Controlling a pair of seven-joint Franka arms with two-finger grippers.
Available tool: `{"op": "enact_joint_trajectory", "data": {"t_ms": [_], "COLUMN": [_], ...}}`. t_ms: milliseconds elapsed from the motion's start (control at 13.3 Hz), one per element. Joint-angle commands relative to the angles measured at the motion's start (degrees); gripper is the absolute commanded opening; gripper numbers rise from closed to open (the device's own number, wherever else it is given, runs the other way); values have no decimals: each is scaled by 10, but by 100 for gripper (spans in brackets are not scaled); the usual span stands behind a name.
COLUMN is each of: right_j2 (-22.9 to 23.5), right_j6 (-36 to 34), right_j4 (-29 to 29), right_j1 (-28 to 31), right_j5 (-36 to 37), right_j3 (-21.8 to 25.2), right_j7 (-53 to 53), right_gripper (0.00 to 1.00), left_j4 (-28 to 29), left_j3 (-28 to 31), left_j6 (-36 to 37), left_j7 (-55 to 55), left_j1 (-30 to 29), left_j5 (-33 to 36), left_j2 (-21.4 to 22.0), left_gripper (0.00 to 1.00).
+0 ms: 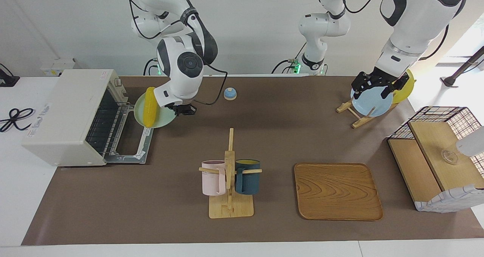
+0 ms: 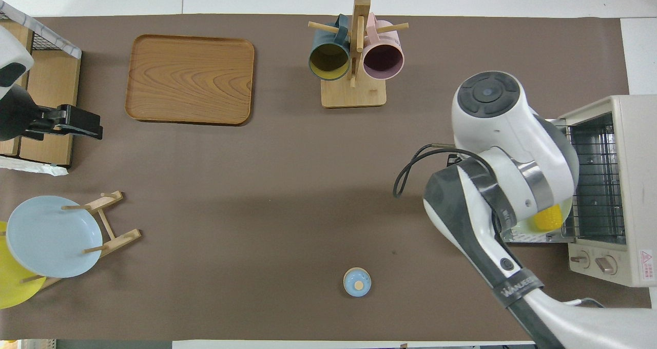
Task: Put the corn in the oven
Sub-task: 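Insert the corn into the oven and open the right gripper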
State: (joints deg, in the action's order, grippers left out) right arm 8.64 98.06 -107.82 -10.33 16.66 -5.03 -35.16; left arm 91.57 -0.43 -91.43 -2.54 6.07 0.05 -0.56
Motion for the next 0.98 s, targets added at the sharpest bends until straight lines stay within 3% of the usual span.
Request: {"op": "enact_joint_trajectory", "data": {"t_ms": [0, 301, 903], "right_j2": [-12, -19, -31], "right_j6": [52, 119, 127], "right_j4": [-16, -66, -98], "right_j1": [78, 139, 182], "right_j5": [10, 9, 0], "right_j3": [-6, -6, -7], "right_j7": [83, 133, 186], "right_gripper": [0, 0, 0], "left_j4": [-6, -1, 9], "left_j3": [5, 5, 3], "left_j6": [14, 18, 15], "left_j7": [-2, -3, -1], "left_j1": [4, 7, 4], "left_j5": [-17, -22, -22], "left_j2": [1, 4, 6], "left_gripper": [100, 100, 100]}}
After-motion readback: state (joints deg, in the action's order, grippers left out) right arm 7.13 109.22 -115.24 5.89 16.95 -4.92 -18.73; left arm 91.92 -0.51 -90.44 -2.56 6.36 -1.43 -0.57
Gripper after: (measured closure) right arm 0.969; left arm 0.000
